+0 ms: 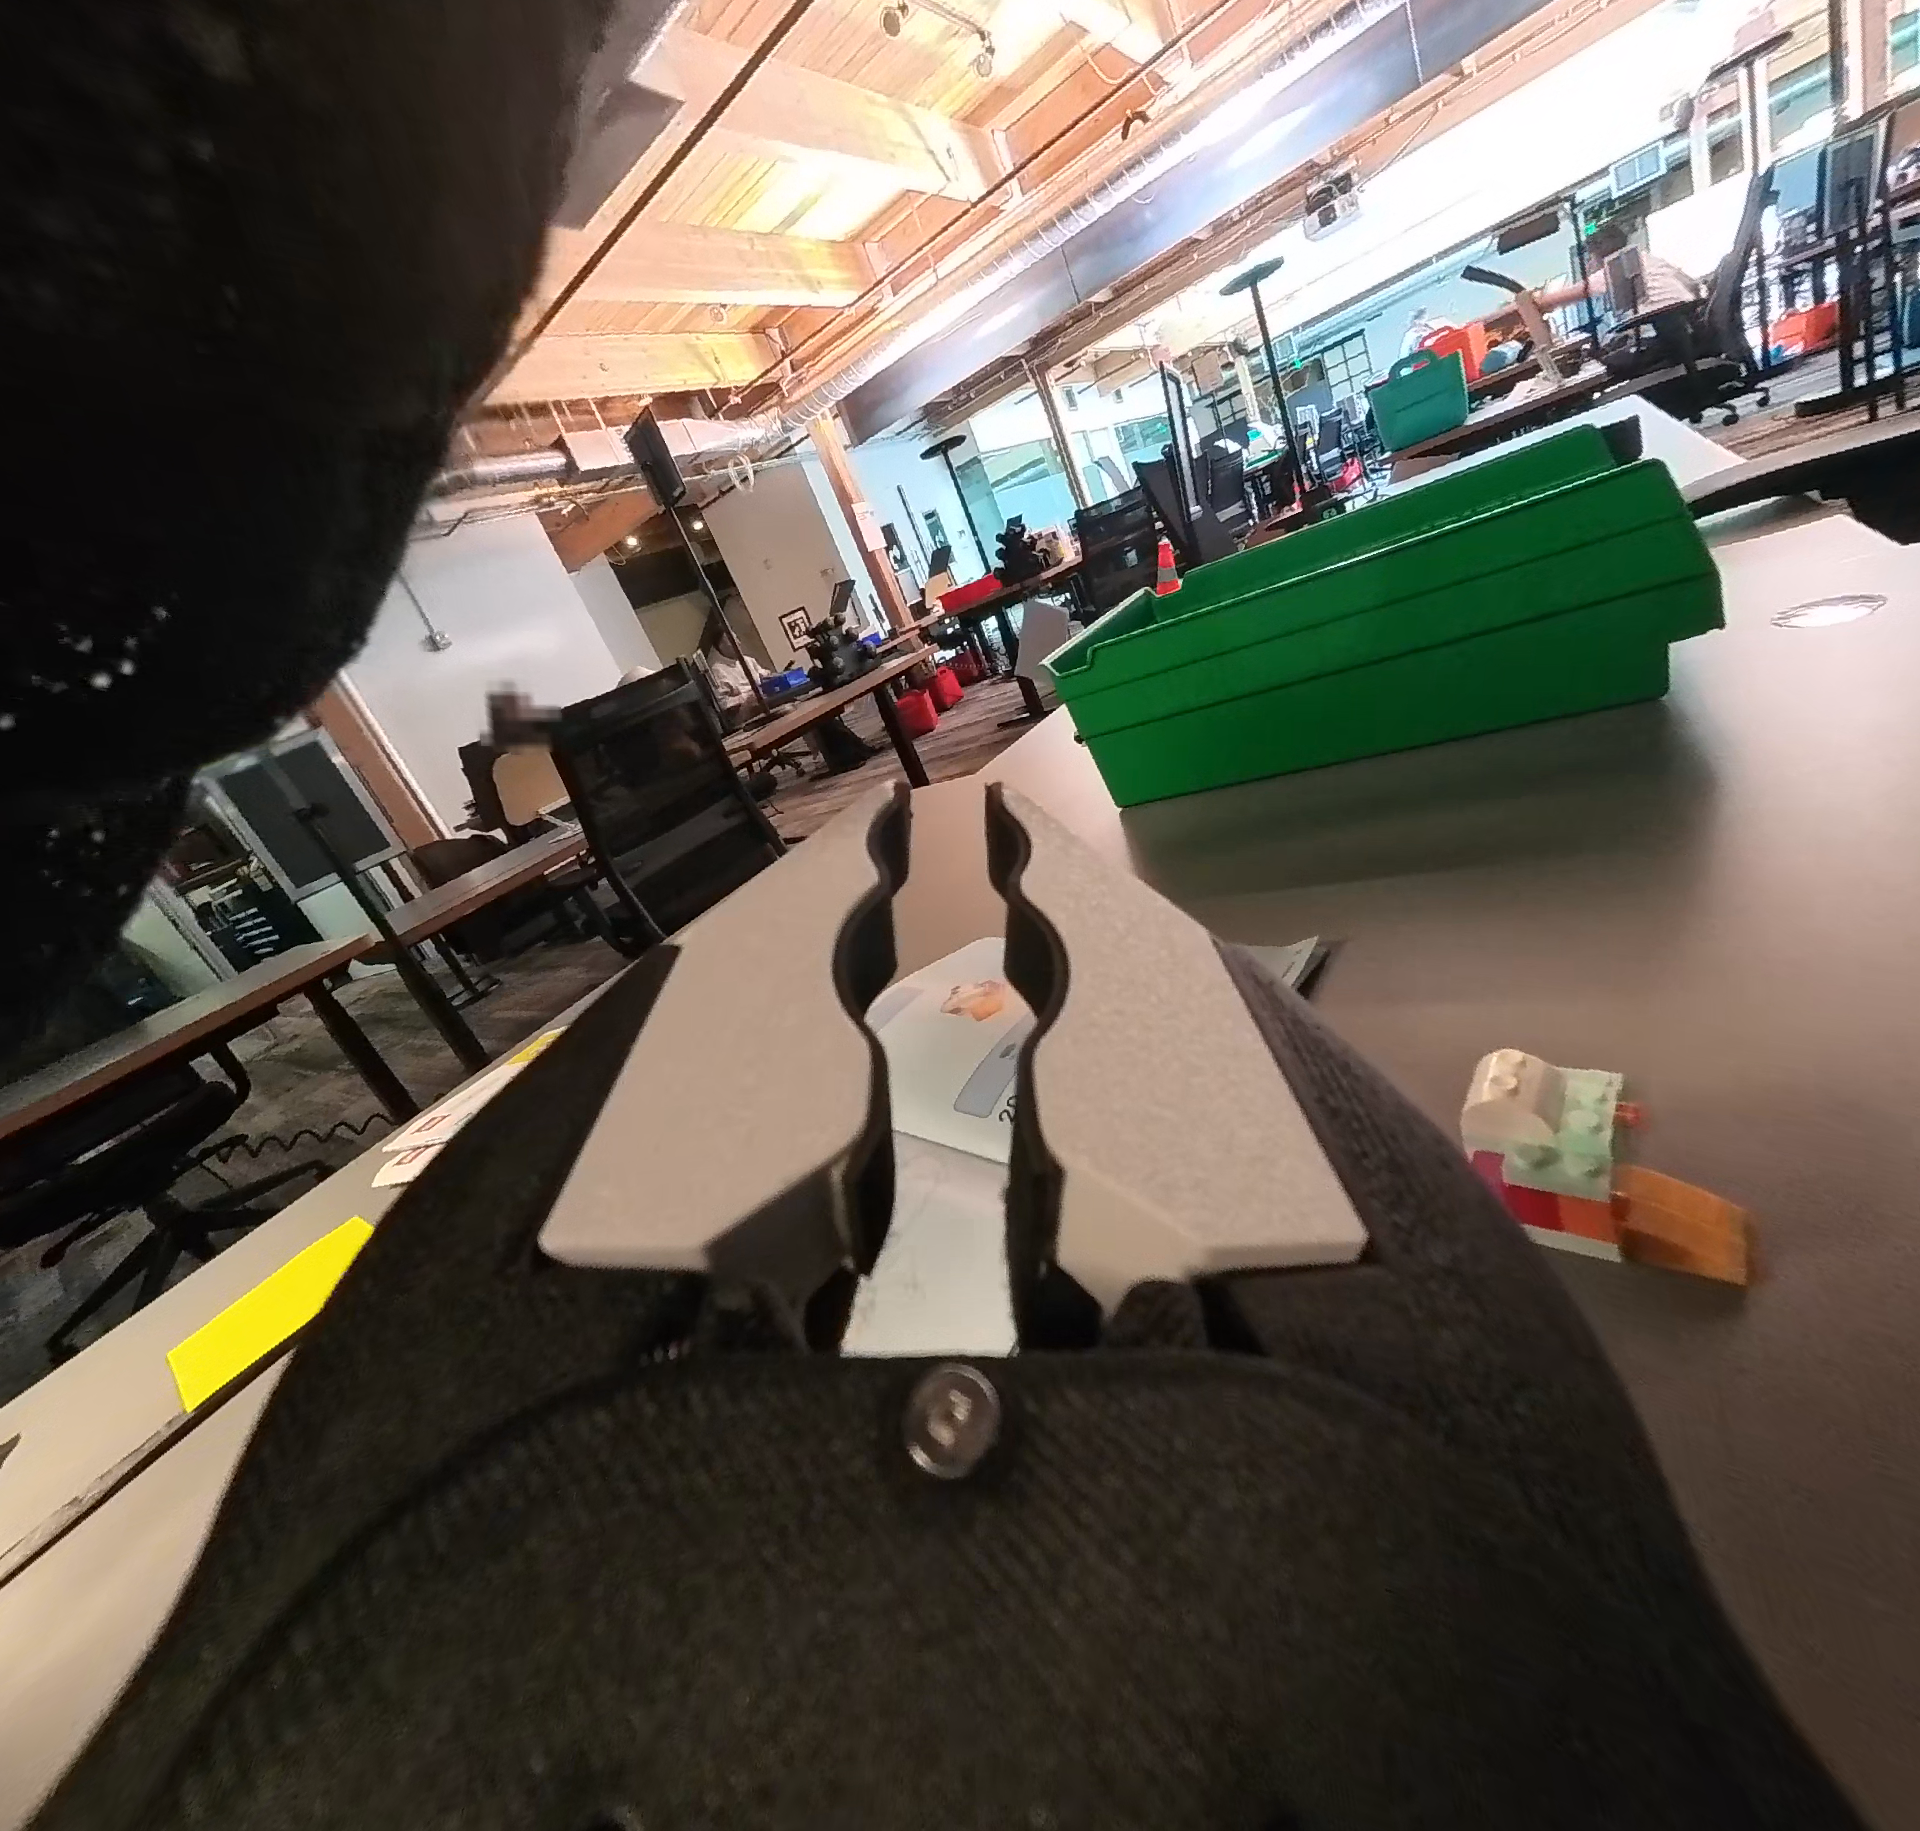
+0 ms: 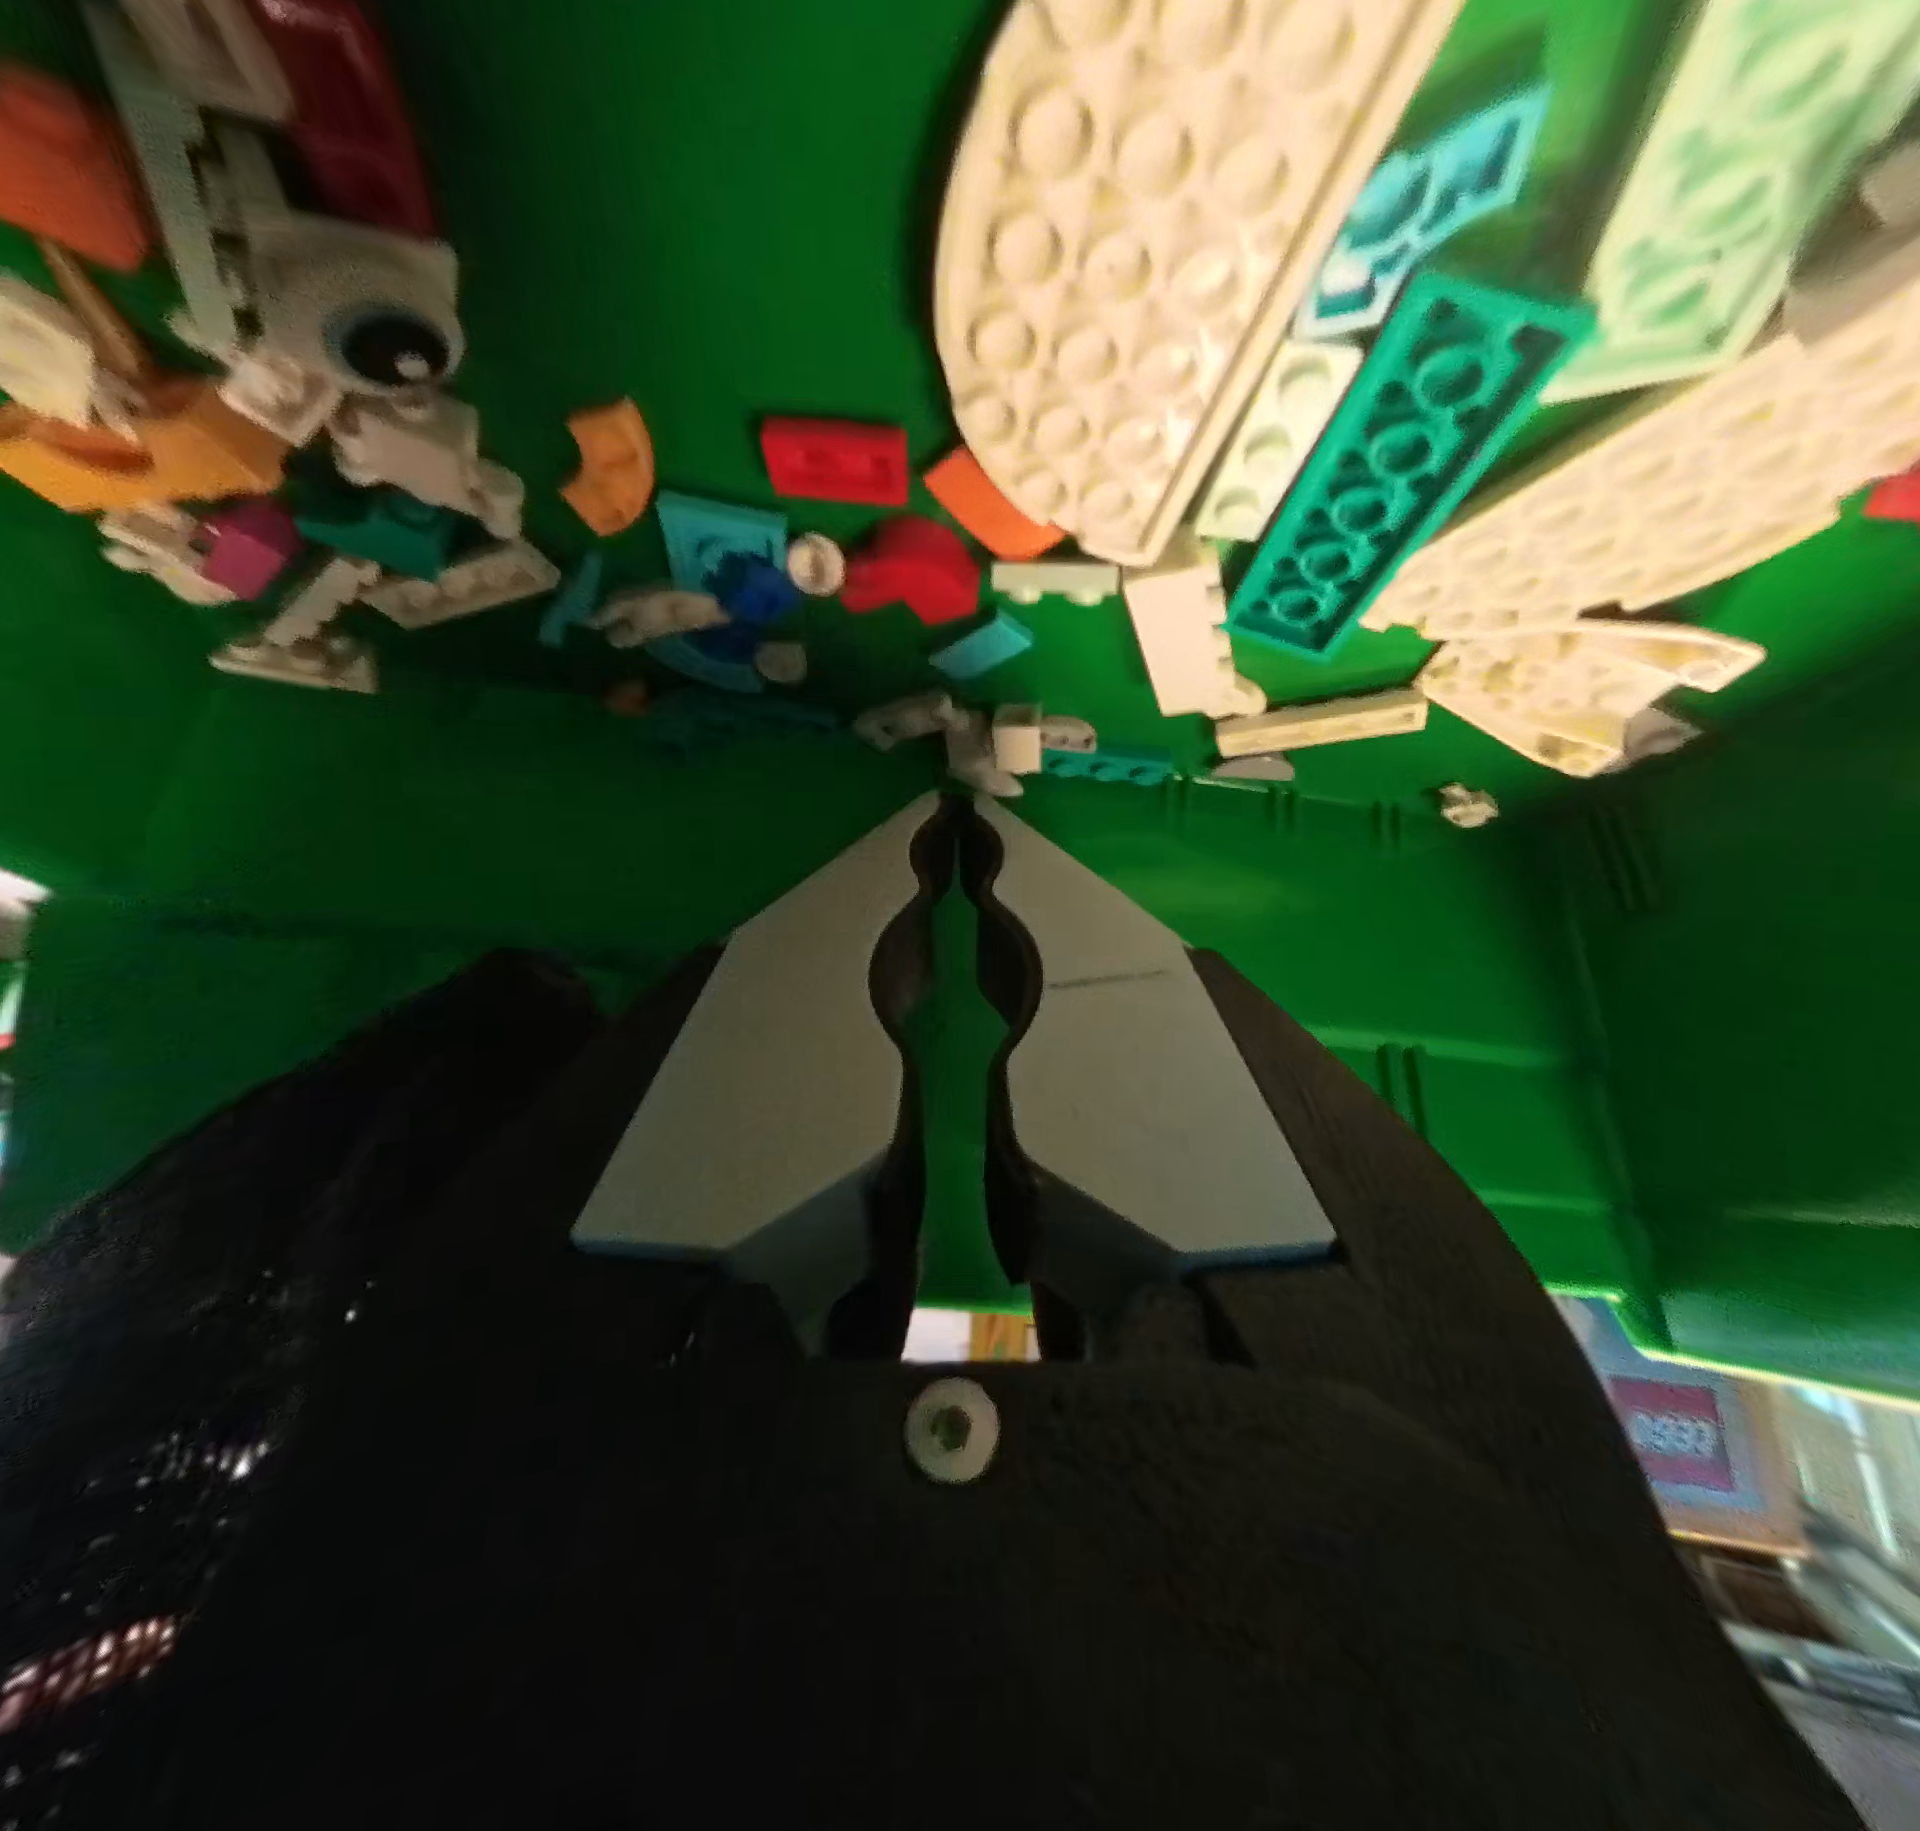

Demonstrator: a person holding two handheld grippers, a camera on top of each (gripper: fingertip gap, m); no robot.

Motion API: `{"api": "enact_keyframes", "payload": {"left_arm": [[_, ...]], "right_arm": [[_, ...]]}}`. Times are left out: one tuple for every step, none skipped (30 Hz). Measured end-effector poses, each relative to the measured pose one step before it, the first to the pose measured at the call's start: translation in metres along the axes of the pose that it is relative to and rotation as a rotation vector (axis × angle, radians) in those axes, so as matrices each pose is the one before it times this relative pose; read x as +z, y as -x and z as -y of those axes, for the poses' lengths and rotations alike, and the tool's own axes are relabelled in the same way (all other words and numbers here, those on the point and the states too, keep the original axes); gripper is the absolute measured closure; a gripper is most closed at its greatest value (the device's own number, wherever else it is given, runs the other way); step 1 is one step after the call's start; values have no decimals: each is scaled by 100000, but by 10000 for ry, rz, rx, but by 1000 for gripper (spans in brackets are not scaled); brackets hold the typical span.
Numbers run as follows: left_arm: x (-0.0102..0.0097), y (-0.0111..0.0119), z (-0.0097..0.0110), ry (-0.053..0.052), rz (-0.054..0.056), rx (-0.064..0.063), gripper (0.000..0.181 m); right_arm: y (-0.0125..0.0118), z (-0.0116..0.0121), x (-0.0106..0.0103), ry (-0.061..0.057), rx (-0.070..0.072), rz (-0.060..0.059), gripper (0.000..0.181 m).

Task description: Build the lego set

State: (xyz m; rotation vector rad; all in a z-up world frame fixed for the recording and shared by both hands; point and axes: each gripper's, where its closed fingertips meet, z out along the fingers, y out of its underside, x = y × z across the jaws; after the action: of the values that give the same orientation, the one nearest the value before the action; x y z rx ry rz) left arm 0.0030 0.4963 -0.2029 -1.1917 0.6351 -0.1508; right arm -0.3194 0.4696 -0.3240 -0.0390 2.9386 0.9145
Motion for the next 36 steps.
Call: {"api": "enact_keyframes", "payload": {"left_arm": [[-2, -7, -4, 3, -5, -1, 168], [7, -3, -7, 2, -5, -1, 168], [-1, -12, 14, 0, -5, 5, 168], [-6, 3, 4, -6, 3, 10, 168], [7, -6, 11, 0, -3, 3, 168], [5, -1, -9, 4, -2, -3, 168], [-16, 9, -3, 3, -1, 10, 168], [-10, 37, 9, -5, 18, 11, 168], [-16, 36, 18, -8, 10, -2, 168], [-7, 21, -9, -1, 0, -11, 168], [-6, 46, -3, 1, 17, -15, 168], [-7, 54, 4, -6, 18, -18, 168], [-5, 35, 33, -17, 8, -24, 168], [0, 25, 34, -16, -2, -7, 168], [11, 43, -5, 3, 16, -1, 168], [-7, 52, -4, 2, 16, -5, 168], [-5, 55, 21, -12, 16, -29, 168], [-8, 27, 35, -20, 4, -38, 168], [-3, 21, 4, -3, 2, -21, 168], [-5, 20, -22, 12, 5, 0, 168], [-2, -10, -6, 3, 5, 12, 168], [-2, -23, 3, -4, -10, 10, 168], [13, -42, 0, 5, -17, 9, 168], [12, -42, -15, 10, -11, 15, 168], [12, -37, -15, 10, -10, 20, 168], [-2, -7, 2, -4, 1, 11, 168], [-1, 4, 6, -5, -2, -3, 168], [3, 11, 0, 2, 4, -16, 168], [-7, 17, 8, -3, 4, -12, 168], [-2, 21, -7, -1, 6, -11, 168], [-3, 15, -9, 0, 3, -14, 168], [-7, 10, 7, -2, -1, -13, 168], [1, -8, 2, -2, -2, -8, 168], [0, -8, 1, -1, -5, -2, 168], [1, -8, -17, 10, -6, -5, 168], [3, 0, 5, -4, 0, 0, 168]], "right_arm": [[368, 108, 150, 164, 105, 275, 181], [259, 126, 122, 122, 151, 251, 181], [25, 190, 60, 26, 40, 93, 181], [-451, 535, -43, -283, 15, -230, 181], [-546, 862, -268, -583, 93, -264, 181], [-362, 823, -485, -668, 229, -92, 181], [-399, 855, -690, -781, 341, -82, 181], [-217, 825, -796, -787, 369, 28, 181], [247, 584, -775, -620, 313, 275, 181], [694, 294, -626, -413, 213, 462, 181], [1202, 35, -373, -207, 90, 664, 181], [1749, -262, -101, 11, 27, 914, 181], [1844, -445, 209, 174, 36, 918, 181], [1489, -400, 469, 203, 4, 671, 181], [1210, -312, 613, 196, -45, 498, 181], [978, -228, 647, 196, -57, 373, 181], [596, -69, 610, 144, -53, 178, 181], [307, 76, 530, 69, -46, 40, 181], [106, 157, 466, 19, -43, -37, 180], [-90, 96, 385, 54, -22, -109, 180], [-346, -83, 340, 157, 9, -228, 180], [-546, -270, 260, 253, -11, -333, 180], [-877, -295, 125, 240, -41, -529, 180], [-1058, -334, -65, 220, -68, -638, 181], [-1311, -333, -247, 157, 31, -785, 181], [-1877, -281, -389, 82, 169, -1103, 181], [-1969, -353, -394, 97, 141, -1123, 181], [-1181, -291, -306, 39, -16, -623, 181], [-207, 153, -312, -245, -71, -41, 181], [564, 768, -380, -593, -16, 422, 181], [1382, 1225, -439, -815, -41, 877, 181], [1884, 1384, -371, -846, -128, 1109, 181], [1897, 1222, -143, -673, -140, 1063, 181], [1690, 842, 117, -386, -67, 945, 181], [1176, 499, 307, -146, -22, 657, 181], [440, 221, 385, 5, -58, 217, 181]]}}
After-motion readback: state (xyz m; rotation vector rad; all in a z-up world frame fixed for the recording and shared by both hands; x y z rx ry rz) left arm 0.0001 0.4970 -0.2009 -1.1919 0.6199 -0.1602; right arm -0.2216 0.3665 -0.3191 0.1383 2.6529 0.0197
